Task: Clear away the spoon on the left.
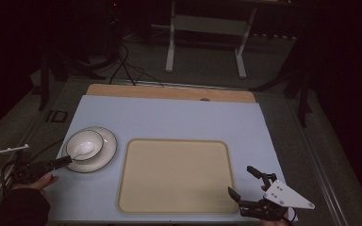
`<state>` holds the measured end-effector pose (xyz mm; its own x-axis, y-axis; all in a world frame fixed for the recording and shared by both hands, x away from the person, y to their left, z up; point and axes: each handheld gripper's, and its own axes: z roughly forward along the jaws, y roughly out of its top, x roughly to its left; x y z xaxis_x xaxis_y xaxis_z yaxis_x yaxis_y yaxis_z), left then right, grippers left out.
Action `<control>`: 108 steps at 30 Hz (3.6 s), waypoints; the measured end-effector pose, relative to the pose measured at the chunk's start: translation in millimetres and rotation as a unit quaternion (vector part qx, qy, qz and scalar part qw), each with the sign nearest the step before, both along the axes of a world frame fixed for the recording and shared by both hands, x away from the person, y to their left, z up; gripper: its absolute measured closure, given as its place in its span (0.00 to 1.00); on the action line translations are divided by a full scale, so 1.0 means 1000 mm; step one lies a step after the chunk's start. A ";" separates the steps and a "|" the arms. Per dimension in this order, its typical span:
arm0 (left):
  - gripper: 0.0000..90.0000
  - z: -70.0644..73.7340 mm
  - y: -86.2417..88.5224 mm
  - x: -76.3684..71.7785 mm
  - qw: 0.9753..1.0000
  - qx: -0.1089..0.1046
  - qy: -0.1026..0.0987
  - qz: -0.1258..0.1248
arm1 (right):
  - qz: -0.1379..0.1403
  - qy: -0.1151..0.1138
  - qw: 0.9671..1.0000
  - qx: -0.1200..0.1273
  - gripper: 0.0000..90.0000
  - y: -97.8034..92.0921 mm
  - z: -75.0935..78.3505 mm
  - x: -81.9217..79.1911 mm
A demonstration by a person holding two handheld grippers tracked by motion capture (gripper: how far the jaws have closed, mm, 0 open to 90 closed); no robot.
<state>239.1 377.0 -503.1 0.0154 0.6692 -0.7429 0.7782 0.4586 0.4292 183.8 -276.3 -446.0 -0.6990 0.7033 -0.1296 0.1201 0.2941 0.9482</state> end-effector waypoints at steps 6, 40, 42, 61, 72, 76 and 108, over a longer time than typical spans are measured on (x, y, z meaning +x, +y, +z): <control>0.86 0.002 -0.003 0.002 1.000 0.010 0.005 0.003 | -0.001 0.002 1.000 0.001 0.15 0.000 -0.001 0.001; 0.95 0.035 -0.021 -0.006 0.996 0.092 -0.023 -0.004 | -0.006 -0.003 1.000 0.008 0.15 -0.002 0.000 0.001; 0.95 0.038 -0.022 -0.009 0.996 0.089 -0.029 0.000 | -0.006 -0.003 1.000 0.008 0.15 -0.003 0.000 0.001; 0.95 0.077 -0.045 -0.031 0.991 0.108 -0.070 0.019 | -0.011 -0.004 1.000 0.013 0.15 -0.003 0.000 0.003; 0.95 0.092 -0.070 -0.035 0.987 0.130 -0.092 0.002 | -0.006 -0.002 1.000 0.015 0.14 -0.003 0.001 0.003; 0.95 0.092 -0.078 -0.034 0.987 0.130 -0.094 -0.002 | -0.008 0.001 1.000 0.015 0.14 -0.003 0.000 0.004; 0.95 0.070 -0.149 -0.025 0.986 0.122 -0.109 -0.007 | -0.015 0.003 1.000 0.015 0.14 -0.004 -0.001 0.006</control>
